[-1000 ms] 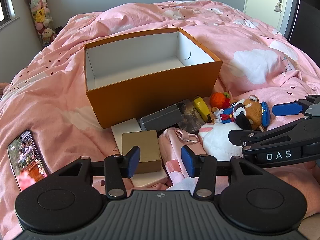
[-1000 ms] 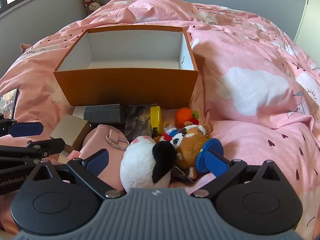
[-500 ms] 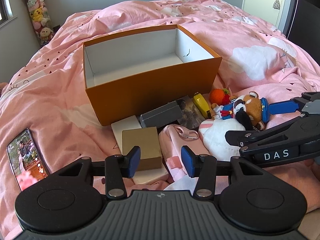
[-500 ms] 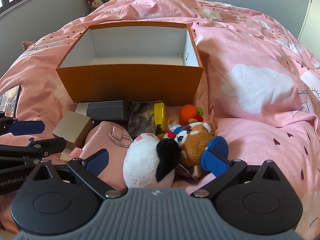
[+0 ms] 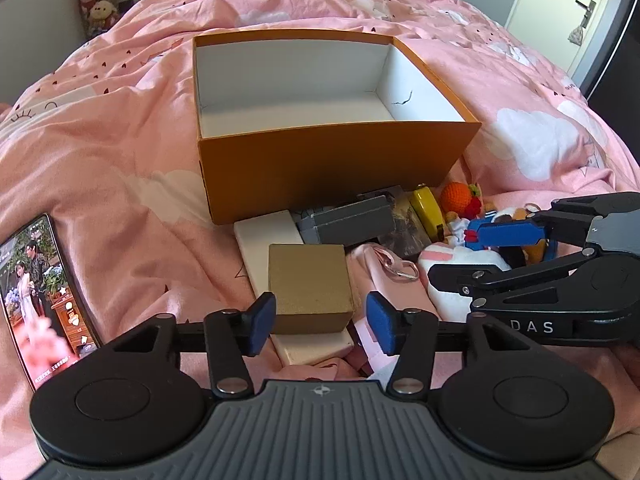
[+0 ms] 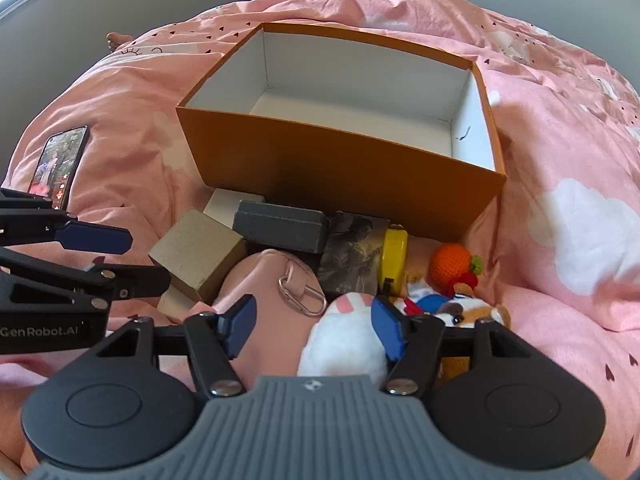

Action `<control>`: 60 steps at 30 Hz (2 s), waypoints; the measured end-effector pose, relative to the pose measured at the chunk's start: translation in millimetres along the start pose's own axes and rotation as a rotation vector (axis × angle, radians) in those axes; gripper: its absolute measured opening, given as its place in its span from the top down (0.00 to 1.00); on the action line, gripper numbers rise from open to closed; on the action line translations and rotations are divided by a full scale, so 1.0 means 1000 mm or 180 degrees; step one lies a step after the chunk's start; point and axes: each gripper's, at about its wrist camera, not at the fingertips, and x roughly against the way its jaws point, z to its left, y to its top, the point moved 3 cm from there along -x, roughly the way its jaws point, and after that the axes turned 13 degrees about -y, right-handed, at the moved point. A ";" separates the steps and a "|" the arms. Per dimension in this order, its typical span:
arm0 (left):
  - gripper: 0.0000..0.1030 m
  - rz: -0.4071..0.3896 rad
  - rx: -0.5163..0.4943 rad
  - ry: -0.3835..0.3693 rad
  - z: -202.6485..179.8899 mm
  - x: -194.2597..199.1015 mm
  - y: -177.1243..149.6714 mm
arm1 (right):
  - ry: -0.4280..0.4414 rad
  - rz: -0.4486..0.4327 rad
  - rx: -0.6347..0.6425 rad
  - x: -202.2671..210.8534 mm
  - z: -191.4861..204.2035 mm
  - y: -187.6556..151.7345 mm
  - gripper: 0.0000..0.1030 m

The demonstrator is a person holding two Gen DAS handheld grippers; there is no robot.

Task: Organize objects
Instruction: 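Grasp the tan cardboard cube with the left gripper while the right gripper approaches the white box, then grasp the white rectangular box with the right gripper while the left gripper holds the cube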

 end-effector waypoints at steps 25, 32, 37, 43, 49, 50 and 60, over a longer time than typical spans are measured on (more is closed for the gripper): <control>0.30 0.0413 0.0228 -0.0127 0.029 -0.055 0.005 | 0.0402 0.0529 -0.0017 -0.069 0.009 0.032 0.53; 0.31 0.0278 0.0220 0.0104 0.040 -0.036 0.012 | 0.0518 0.0482 0.0021 -0.064 0.015 0.041 0.59; 0.31 0.0197 0.0254 0.0235 0.053 -0.022 0.017 | 0.0749 0.0537 0.0043 -0.061 0.033 0.051 0.63; 0.31 0.0147 0.0338 0.0296 0.067 -0.006 0.018 | 0.0860 0.0651 0.0066 -0.066 0.057 0.063 0.64; 0.31 -0.0051 0.0336 0.0489 0.079 0.012 0.021 | 0.0908 0.1015 -0.0130 -0.088 0.078 0.070 0.47; 0.31 -0.0071 0.0377 0.0485 0.083 0.014 0.022 | 0.0908 0.1072 -0.0143 -0.092 0.082 0.070 0.44; 0.31 -0.0160 0.0592 0.0360 0.102 0.018 0.022 | 0.0598 0.1438 -0.0060 -0.123 0.110 0.060 0.28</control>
